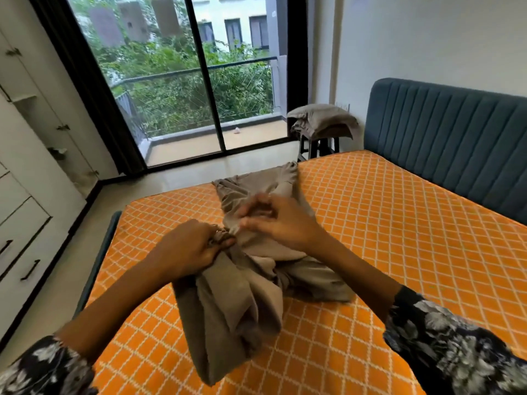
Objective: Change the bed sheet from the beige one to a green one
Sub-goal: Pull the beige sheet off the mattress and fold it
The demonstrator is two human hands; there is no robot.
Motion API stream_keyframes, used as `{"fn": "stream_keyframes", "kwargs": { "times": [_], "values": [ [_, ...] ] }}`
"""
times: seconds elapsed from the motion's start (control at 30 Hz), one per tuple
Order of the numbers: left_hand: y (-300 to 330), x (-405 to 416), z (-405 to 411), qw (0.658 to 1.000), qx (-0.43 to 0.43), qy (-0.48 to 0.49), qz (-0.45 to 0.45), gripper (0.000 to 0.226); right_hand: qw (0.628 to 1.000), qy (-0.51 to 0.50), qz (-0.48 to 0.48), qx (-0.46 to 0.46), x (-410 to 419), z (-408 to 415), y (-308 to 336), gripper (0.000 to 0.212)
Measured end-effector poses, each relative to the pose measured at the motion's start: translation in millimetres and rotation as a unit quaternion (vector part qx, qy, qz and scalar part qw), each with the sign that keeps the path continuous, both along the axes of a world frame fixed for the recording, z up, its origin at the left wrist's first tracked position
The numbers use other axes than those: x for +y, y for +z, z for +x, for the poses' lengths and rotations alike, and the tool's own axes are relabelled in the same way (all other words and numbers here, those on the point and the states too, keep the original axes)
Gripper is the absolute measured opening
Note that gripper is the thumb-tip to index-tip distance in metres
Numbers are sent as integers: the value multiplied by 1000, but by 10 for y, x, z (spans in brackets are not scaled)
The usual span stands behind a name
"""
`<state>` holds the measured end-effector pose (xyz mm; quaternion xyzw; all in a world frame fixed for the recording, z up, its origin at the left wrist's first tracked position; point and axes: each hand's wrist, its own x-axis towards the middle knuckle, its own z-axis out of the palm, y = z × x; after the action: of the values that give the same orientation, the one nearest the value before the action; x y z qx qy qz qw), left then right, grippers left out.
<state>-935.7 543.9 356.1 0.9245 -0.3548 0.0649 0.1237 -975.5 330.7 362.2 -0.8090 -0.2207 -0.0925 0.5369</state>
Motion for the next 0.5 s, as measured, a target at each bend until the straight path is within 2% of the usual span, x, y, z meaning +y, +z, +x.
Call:
{"fn": "stream_keyframes", "kwargs": {
  "times": [0.07, 0.1, 0.17, 0.23, 0.27, 0.37, 0.43, 0.5],
  "values": [
    [-17, 140, -12, 1000, -2, 14, -6, 79, 984, -120, 121, 50, -237, 86, -296, 4],
    [-23, 201, -37, 1000, -13, 18, 6, 80, 965, -194, 148, 101, -374, 172, -539, 9],
    [-35, 291, -128, 998, -54, 9, 32, 62, 913, -277, 139, 264, -538, 355, -1022, 21],
    [2, 326, -253, 991, -125, -15, 48, 41, 858, -254, 138, 425, -488, 475, -1319, 27],
    [50, 325, -327, 988, -139, -16, 61, 37, 842, -230, 145, 466, -422, 522, -1372, 32],
    [164, 309, -542, 987, -143, -24, 75, 34, 837, -157, 218, 477, -198, 721, -1207, 51],
    [239, 285, -733, 986, -146, -32, 68, 38, 811, -108, 320, 477, -105, 951, -1011, 62],
    [331, 232, -964, 987, -142, -33, 62, 45, 788, -95, 370, 483, -50, 1234, -895, 76]
  ]
}}
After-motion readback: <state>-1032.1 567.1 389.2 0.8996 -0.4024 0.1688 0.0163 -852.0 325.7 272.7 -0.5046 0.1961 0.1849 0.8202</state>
